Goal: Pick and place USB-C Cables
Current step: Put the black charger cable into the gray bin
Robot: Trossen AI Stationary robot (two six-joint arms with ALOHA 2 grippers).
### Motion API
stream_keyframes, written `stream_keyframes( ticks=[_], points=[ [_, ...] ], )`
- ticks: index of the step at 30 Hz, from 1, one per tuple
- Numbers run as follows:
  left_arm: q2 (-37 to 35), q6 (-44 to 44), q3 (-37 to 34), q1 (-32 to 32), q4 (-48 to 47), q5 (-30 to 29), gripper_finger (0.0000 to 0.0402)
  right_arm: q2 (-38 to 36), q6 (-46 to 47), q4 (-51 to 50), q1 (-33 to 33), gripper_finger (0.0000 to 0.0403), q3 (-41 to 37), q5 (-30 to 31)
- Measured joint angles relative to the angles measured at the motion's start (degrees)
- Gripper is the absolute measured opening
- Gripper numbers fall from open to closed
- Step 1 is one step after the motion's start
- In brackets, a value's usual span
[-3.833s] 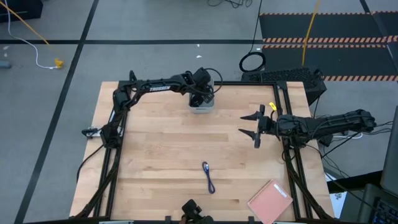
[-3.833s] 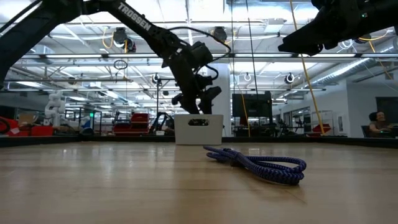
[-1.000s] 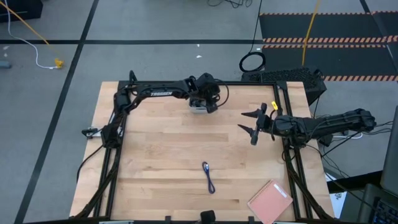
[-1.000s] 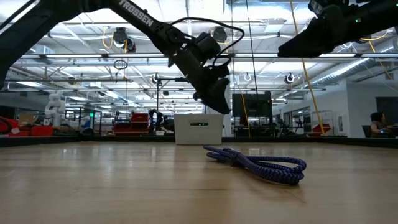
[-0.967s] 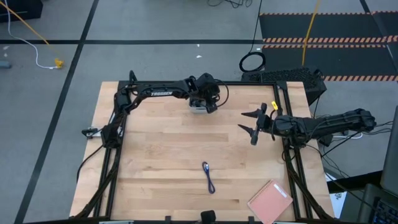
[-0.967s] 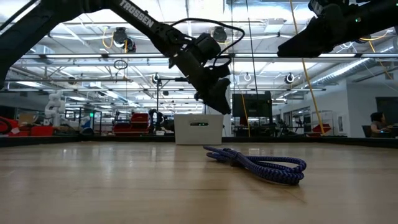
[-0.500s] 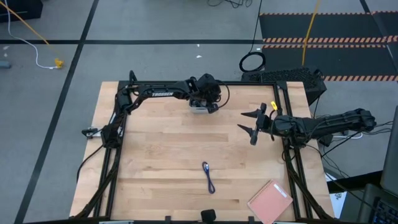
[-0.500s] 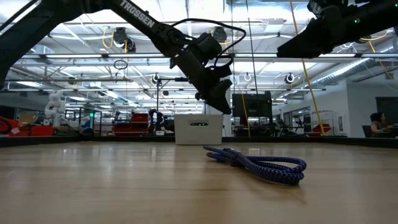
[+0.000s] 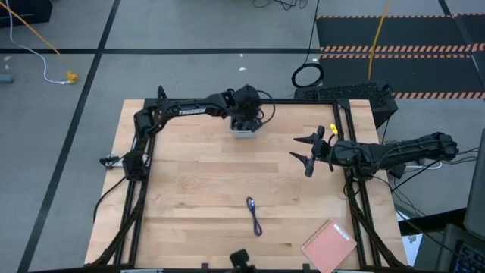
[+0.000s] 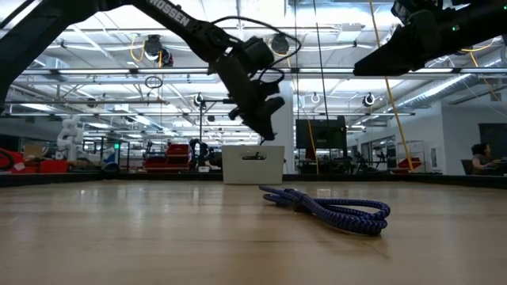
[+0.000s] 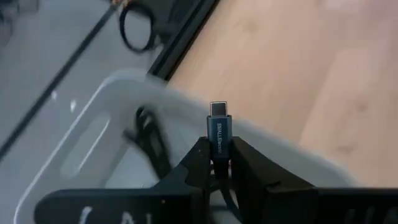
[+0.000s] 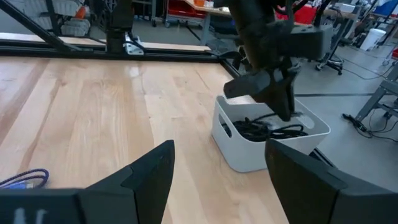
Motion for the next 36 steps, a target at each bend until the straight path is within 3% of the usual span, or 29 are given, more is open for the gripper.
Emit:
stream_keyframes(
  ticks=[3,7,16,25,36],
  points=[
    [0.79,-2.91,0.00,2.12,-3.21,0.28,0.0050,0.00,0.01,-0.25,0.00,0.0242,0.00,0.00],
    [1.37,-3.95,0.00,4.64,-5.44,5.30,0.0057,0.00,0.01,-0.19,0.00,0.0242,0.00,-0.02],
    [3.03,-8.69,0.00,8.71,-7.39,5.98,0.0051,0.00,0.03,-0.28,0.00,0.0242,0.00,-0.02],
    [5.35,-8.53,-0.04,10.15,-8.76,10.14,0.0089,0.00,-0.03,-0.28,0.00,0.0242,0.00,-0.07],
    [5.37,-7.72,-0.04,9.91,-9.22,11.23,0.0131,0.00,-0.08,-0.32,0.00,0.0242,0.00,-0.07]
  ],
)
